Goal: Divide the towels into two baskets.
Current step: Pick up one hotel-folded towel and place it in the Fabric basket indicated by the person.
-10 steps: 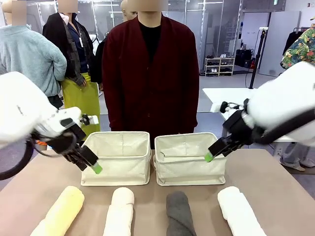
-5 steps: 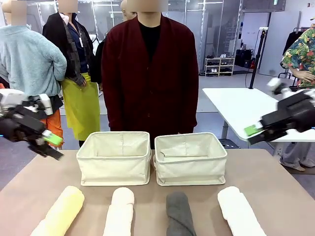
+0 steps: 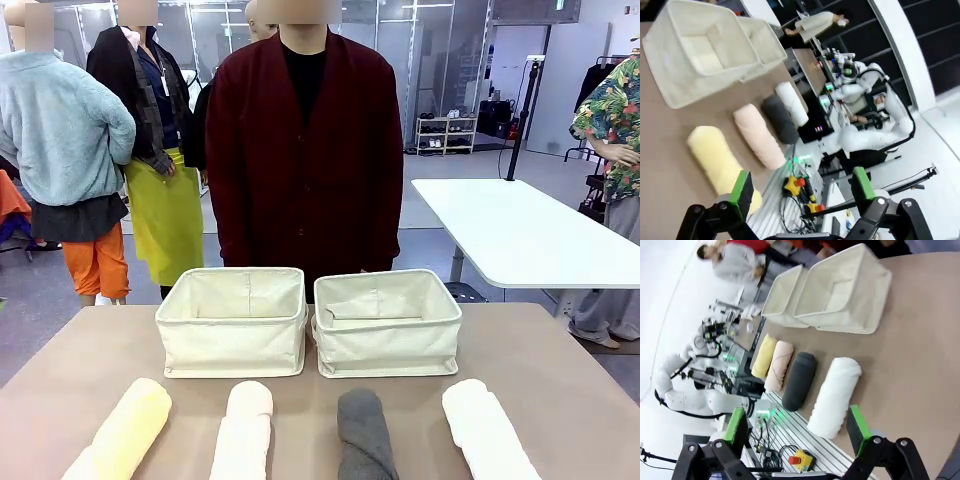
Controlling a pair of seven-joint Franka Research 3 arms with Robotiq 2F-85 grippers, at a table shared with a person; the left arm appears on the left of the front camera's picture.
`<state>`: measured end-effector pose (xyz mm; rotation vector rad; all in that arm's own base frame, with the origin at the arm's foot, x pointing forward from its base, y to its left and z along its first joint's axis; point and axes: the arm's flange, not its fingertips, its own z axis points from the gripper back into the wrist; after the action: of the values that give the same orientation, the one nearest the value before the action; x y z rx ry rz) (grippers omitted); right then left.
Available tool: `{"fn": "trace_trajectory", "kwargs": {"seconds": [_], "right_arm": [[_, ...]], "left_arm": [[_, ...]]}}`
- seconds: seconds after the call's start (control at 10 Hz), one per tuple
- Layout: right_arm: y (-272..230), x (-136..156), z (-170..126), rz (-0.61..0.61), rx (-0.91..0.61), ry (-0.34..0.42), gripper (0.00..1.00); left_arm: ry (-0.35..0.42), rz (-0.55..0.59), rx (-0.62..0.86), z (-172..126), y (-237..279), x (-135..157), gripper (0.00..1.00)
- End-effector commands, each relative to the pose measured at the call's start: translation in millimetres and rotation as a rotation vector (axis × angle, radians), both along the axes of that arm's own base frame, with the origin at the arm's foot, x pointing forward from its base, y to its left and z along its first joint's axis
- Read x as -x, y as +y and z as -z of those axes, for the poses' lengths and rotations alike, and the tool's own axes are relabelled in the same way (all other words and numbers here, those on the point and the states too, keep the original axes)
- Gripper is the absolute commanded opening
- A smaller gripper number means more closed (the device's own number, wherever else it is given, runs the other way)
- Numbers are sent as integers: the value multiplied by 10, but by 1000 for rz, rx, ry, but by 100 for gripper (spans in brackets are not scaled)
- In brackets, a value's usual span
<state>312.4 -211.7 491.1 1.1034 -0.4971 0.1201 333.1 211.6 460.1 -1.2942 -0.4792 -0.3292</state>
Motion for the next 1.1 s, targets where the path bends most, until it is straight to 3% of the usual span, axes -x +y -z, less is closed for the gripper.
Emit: {"fn": "trace_trajectory", "kwargs": {"seconds": [0.0, 0.3, 0.4, 1.0], "right_arm": [[-319, -24, 108, 44, -54, 2, 100], [-406, -27, 143, 99, -61, -18, 100], [-493, 86, 217, 90, -64, 38, 100], [-493, 86, 217, 90, -64, 38, 100]], "left_arm": [[-75, -34, 30, 71, 271, -14, 100], [-29, -57, -2, 79, 232, -136, 100], [-43, -66, 12, 155, 349, 53, 100], [-43, -66, 12, 155, 349, 53, 100]]}}
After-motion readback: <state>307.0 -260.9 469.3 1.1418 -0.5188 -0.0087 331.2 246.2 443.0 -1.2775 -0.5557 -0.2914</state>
